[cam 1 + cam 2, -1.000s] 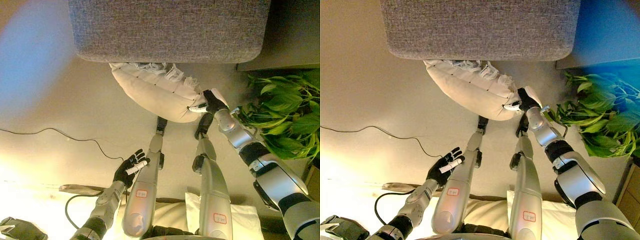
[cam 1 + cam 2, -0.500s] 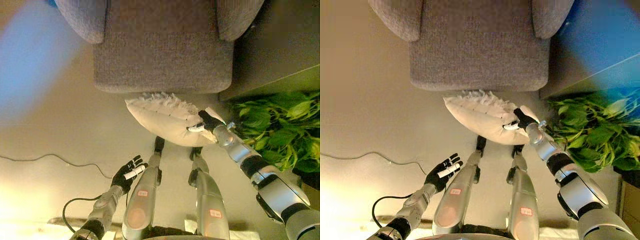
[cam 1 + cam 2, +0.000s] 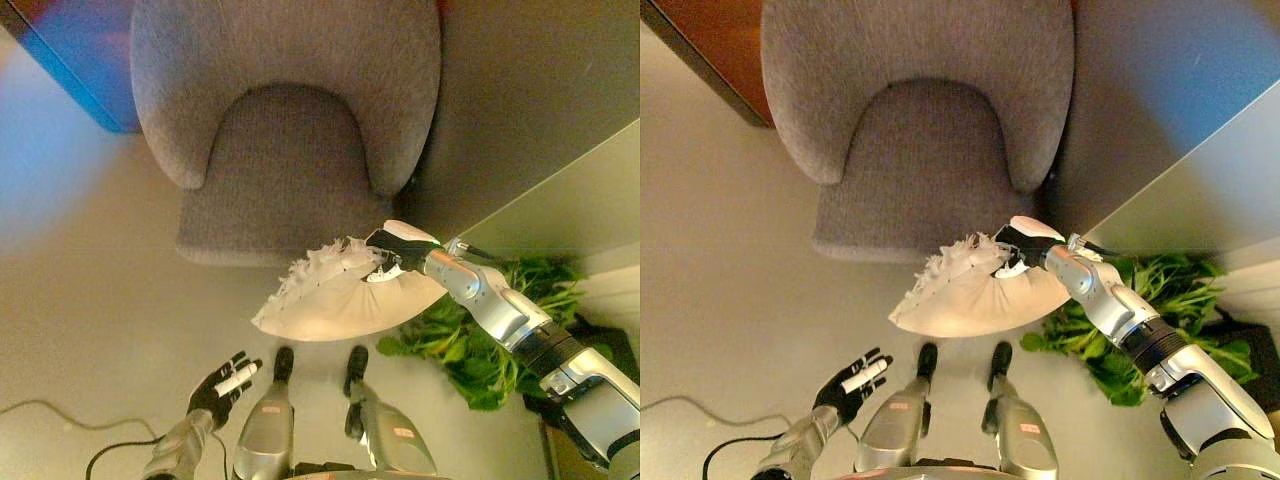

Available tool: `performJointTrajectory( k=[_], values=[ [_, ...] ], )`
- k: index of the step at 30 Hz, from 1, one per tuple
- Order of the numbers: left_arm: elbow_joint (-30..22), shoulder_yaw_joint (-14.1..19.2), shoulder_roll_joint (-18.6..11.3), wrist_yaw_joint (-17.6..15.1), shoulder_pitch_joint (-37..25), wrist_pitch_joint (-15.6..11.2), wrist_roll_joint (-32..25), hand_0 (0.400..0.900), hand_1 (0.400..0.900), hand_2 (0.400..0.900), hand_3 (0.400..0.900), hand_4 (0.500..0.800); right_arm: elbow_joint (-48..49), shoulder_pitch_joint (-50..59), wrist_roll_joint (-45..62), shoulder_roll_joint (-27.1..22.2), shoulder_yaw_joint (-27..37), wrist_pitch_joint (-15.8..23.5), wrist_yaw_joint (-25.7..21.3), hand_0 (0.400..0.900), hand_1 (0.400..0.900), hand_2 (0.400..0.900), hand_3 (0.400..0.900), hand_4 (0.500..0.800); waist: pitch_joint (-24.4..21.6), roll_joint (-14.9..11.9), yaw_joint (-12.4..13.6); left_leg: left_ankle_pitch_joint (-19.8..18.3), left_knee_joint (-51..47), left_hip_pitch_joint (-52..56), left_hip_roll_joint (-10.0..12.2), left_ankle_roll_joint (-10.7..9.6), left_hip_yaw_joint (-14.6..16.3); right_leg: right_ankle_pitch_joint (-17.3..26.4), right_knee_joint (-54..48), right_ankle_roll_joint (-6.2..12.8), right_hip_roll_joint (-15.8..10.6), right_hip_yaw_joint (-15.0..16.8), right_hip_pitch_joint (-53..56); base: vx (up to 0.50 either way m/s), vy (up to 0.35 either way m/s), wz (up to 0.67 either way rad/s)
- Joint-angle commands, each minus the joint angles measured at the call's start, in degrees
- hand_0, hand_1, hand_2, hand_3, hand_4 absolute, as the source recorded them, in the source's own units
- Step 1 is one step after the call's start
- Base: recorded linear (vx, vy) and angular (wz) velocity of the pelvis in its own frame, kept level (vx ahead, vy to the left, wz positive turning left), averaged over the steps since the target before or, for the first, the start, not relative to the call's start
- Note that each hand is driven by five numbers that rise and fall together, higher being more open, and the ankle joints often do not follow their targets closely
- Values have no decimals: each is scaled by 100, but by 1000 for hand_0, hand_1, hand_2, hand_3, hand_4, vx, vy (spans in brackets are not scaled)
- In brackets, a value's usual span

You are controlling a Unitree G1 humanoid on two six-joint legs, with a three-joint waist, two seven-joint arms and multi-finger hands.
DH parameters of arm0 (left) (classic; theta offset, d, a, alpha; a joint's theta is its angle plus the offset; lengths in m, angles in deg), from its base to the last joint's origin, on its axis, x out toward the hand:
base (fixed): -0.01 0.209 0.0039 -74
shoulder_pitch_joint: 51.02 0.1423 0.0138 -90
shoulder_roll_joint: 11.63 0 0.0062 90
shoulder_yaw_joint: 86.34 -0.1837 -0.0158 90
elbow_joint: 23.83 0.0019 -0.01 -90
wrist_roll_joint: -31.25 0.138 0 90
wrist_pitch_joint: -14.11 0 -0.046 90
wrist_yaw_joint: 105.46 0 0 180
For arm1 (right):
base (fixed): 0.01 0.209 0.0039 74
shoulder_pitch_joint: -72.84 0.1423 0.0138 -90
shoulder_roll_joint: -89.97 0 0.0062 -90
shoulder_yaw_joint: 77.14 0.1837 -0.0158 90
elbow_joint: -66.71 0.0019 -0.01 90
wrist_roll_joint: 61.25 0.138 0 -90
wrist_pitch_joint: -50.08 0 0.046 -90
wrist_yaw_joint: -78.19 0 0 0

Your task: Pick up the pillow and put it on the sofa.

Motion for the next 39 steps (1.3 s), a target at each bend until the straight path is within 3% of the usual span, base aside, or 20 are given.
performJointTrajectory(
  k=[1, 13, 17, 24, 25, 32, 39],
  values=[
    [422, -232, -187, -57, 478, 5, 382, 900, 900, 900, 900, 800, 894, 653, 234, 174, 443, 173, 197, 400, 400, 400, 400, 500, -1311, -65, 207, -224, 62, -211, -259, 106, -60, -1105, 743, 401, -87, -154, 348, 168, 5, 9],
    [535, 77, -364, -149, 578, 258, 644, 900, 900, 900, 900, 800, 466, 2371, 216, -480, 472, -1, -108, 400, 400, 400, 400, 500, -1510, -263, 621, -259, 67, -68, -313, 105, -471, -1217, 679, 379, -98, -478, 713, 131, 5, 21],
    [391, -26, -439, -130, 585, 364, 605, 900, 900, 900, 900, 800, -283, 3068, 66, -492, 161, -173, -452, 400, 400, 400, 400, 500, -1451, -291, 849, -235, 91, -156, -364, 121, -669, -1228, 684, 374, -149, -646, 726, 82, 10, 27],
    [400, -429, -639, -12, 236, 267, 241, 900, 900, 900, 900, 800, -2412, 4778, 55, -204, -1089, -168, -1269, 400, 400, 400, 400, 500, -1148, -283, 1246, -163, 121, -501, -460, 130, -994, -1236, 696, 361, -205, -882, 577, -48, -9, 25],
    [386, -487, -658, -4, 178, 265, 167, 900, 900, 900, 900, 800, -2676, 5029, 32, -157, -1287, -222, -1309, 900, 900, 900, 900, 800, -1102, -265, 1293, -154, 121, -556, -476, 130, -1036, -1232, 689, 362, -212, -920, 548, -132, -17, 20],
    [268, -728, -751, -56, -32, 341, -58, 900, 900, 900, 900, 800, -4131, 6055, 396, 126, -2032, -962, -1335, 900, 900, 900, 900, 800, -874, -231, 1551, -116, 105, -825, -506, 114, -1150, -1210, 614, 352, -236, -1116, 433, -98, -18, 16],
    [255, -787, -692, -110, 88, 319, -25, 900, 900, 900, 900, 800, -5042, 6318, 474, 116, -1980, -912, -1263, 900, 900, 900, 900, 800, -926, -209, 1609, -115, 84, -825, -510, 103, -1175, -1217, 581, 377, -282, -1176, 480, -4, 19, 6]
  ],
)
